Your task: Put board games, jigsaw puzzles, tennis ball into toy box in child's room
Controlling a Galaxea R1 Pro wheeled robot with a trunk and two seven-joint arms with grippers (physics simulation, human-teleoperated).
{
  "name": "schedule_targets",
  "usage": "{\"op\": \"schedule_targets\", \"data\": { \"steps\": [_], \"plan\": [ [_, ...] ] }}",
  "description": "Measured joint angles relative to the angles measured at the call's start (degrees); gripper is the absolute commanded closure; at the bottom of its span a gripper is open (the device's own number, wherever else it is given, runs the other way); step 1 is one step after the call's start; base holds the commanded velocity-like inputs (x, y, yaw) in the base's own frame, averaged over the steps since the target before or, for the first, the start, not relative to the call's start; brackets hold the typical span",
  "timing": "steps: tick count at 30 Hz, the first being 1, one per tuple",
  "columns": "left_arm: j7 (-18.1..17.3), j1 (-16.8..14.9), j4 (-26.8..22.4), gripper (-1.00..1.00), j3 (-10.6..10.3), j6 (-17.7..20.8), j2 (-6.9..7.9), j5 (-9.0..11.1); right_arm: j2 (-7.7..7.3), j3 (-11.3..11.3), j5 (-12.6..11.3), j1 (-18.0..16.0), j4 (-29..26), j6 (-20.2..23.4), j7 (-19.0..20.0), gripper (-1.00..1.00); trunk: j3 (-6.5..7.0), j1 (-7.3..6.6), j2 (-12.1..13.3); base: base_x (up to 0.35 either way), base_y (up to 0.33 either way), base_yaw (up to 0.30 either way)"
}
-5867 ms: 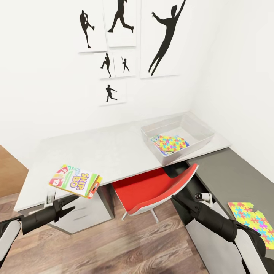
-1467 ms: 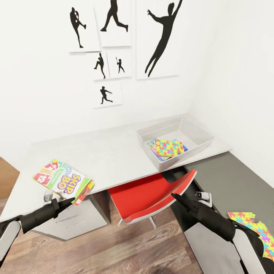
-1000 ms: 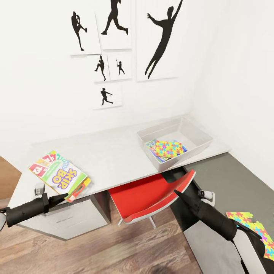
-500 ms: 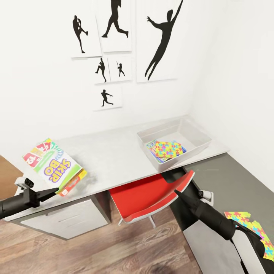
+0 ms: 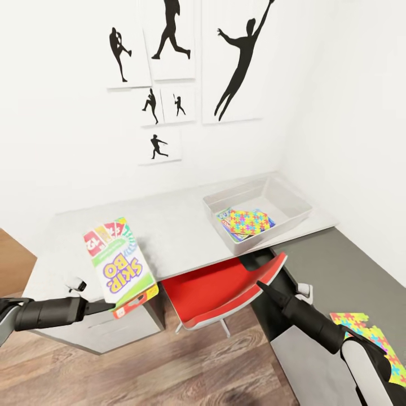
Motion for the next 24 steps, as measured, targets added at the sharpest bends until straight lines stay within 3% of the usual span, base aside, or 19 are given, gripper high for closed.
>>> {"op": "schedule_targets", "data": {
  "steps": [11, 24],
  "plan": [
    [0.0, 0.0, -0.08, 1.0, -0.02, 0.03, -0.14, -0.65, 0.03, -0.16, 0.0, 0.0, -0.01, -0.32, 0.05, -1.0, 1.99, -2.42, 4.43, 0.0, 0.0, 0.0],
    [0.01, 0.0, -0.08, 1.0, -0.02, 0.02, -0.16, -0.67, 0.03, -0.19, -0.01, 0.09, -0.01, -0.35, 0.59, -1.0, 1.99, -2.43, 4.45, 0.0, 0.0, 0.0]
  ]
}}
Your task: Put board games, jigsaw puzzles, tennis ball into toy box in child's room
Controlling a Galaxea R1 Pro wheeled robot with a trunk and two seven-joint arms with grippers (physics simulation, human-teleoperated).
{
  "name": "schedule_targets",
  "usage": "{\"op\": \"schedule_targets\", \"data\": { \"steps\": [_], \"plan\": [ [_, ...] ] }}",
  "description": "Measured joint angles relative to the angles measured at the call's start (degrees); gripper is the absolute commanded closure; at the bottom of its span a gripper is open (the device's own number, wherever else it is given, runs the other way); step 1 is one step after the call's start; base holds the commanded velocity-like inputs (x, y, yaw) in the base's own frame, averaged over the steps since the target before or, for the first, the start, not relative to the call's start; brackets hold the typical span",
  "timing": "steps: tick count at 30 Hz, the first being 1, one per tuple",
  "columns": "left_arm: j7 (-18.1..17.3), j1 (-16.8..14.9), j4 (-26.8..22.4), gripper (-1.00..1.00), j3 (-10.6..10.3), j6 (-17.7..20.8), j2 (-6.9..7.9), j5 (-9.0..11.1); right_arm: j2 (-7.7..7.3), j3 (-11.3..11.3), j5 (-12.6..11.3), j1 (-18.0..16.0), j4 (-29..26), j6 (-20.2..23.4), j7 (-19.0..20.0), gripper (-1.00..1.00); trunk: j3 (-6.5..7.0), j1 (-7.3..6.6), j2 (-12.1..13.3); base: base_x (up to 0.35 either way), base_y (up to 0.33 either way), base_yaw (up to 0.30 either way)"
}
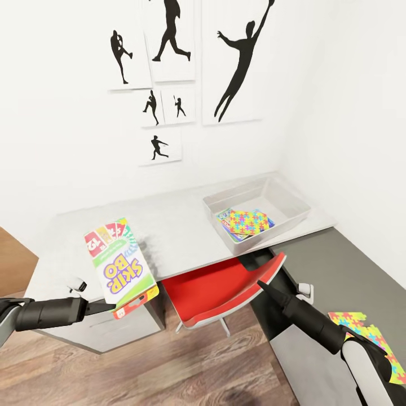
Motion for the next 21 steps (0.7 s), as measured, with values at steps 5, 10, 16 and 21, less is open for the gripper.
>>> {"op": "schedule_targets", "data": {
  "steps": [5, 10, 16, 21],
  "plan": [
    [0.0, 0.0, 0.0, 1.0, 0.0, 0.0, -0.02, 0.0, 0.0, 0.01, 0.0, 0.0, 0.0, 0.0, 0.0, -1.0, 0.0, 0.0, 0.0, 0.0, 0.0, 0.0],
    [-0.01, -0.01, 0.0, 1.0, 0.0, 0.01, -0.02, -0.02, 0.0, 0.01, -0.01, 0.01, 0.0, -0.02, -0.08, -1.0, 0.03, 0.0, 0.0, 0.0, 0.0, -0.069],
    [-0.01, -0.02, 0.01, 1.0, 0.0, 0.02, -0.03, -0.01, 0.0, 0.0, -0.01, 0.02, -0.01, -0.03, -0.03, -1.0, 0.34, 0.0, 0.0, 0.0, 0.0, -0.202],
    [-0.02, -0.02, 0.01, 1.0, 0.0, 0.02, 0.0, -0.01, 0.03, 0.0, -0.01, 0.02, -0.01, -0.03, 0.0, -1.0, 0.69, 0.0, 0.0, 0.0, 0.0, -0.207]
  ]
}}
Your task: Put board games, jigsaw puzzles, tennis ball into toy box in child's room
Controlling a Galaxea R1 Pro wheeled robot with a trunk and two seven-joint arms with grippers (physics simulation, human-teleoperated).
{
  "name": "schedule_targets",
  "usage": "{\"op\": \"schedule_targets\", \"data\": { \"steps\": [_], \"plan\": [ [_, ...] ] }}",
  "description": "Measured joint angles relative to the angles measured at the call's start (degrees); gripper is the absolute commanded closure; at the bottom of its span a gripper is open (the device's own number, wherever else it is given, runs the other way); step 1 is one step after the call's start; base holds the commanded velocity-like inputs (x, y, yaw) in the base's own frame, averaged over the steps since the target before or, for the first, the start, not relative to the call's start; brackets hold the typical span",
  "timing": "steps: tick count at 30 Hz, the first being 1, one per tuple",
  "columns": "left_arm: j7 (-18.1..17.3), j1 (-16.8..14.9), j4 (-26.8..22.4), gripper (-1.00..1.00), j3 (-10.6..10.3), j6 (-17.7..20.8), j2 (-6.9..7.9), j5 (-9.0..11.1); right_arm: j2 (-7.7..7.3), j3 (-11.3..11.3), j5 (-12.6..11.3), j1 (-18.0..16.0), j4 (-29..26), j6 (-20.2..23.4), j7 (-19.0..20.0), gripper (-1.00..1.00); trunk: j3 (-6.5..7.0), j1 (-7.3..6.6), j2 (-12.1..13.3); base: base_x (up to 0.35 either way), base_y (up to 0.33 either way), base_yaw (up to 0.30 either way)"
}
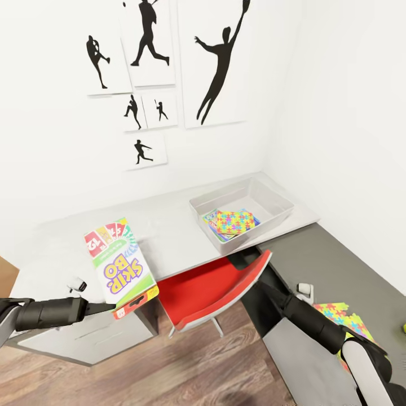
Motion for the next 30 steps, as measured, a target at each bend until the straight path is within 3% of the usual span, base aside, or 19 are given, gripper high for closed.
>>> {"op": "schedule_targets", "data": {
  "steps": [30],
  "plan": [
    [-0.32, 0.0, 0.01, 1.0, 0.46, -0.03, 0.18, 0.18, -0.03, 0.0, -0.12, 0.35, 0.07, -3.54, 0.11, -1.0, 2.49, 0.0, 0.0, 0.0, 0.044, -0.164]
  ]
}}
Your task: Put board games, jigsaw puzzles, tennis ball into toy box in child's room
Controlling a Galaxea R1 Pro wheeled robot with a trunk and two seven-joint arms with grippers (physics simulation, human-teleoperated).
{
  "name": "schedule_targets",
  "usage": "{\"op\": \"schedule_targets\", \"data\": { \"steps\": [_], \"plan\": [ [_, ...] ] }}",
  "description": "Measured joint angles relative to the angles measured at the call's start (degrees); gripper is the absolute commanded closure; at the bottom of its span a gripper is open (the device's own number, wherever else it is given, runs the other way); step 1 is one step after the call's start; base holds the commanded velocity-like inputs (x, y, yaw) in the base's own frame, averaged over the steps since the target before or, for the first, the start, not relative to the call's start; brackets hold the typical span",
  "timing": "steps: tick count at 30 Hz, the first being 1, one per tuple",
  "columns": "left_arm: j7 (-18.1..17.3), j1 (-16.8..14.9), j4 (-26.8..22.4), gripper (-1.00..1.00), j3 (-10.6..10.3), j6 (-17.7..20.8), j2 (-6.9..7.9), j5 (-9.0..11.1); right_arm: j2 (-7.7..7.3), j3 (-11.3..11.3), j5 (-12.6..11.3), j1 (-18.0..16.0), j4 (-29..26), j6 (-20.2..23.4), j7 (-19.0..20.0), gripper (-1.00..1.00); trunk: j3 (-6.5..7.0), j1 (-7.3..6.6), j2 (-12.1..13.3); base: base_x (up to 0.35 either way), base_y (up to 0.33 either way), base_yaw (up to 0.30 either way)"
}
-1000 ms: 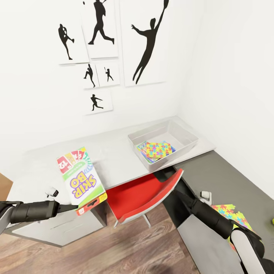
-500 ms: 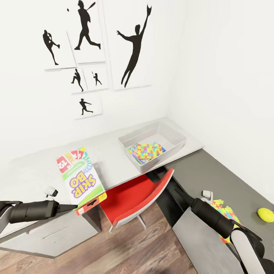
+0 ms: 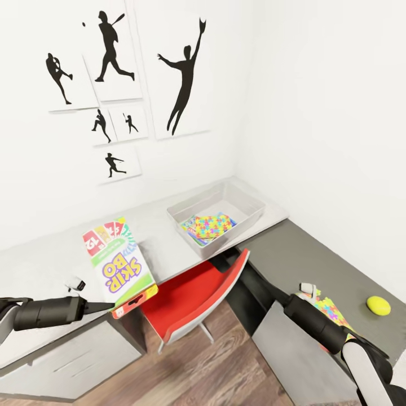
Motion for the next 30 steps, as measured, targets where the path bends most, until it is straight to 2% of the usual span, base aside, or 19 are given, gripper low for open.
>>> {"op": "schedule_targets", "data": {
  "steps": [18, 30],
  "plan": [
    [0.08, 0.01, -0.01, 1.0, 0.55, -0.02, -0.1, -0.02, 0.0, 0.02, -0.01, 0.0, 0.01, 0.0, -0.01, -1.0, 1.52, 0.0, 0.0, 0.0, 0.125, -0.172],
    [0.08, 0.01, 0.0, 1.0, 0.58, -0.45, -0.19, -0.05, 0.0, 0.01, 0.0, 0.0, 0.02, 0.0, 0.0, -1.0, 2.53, 0.0, 0.0, 0.0, 0.014, -0.167]
  ]
}}
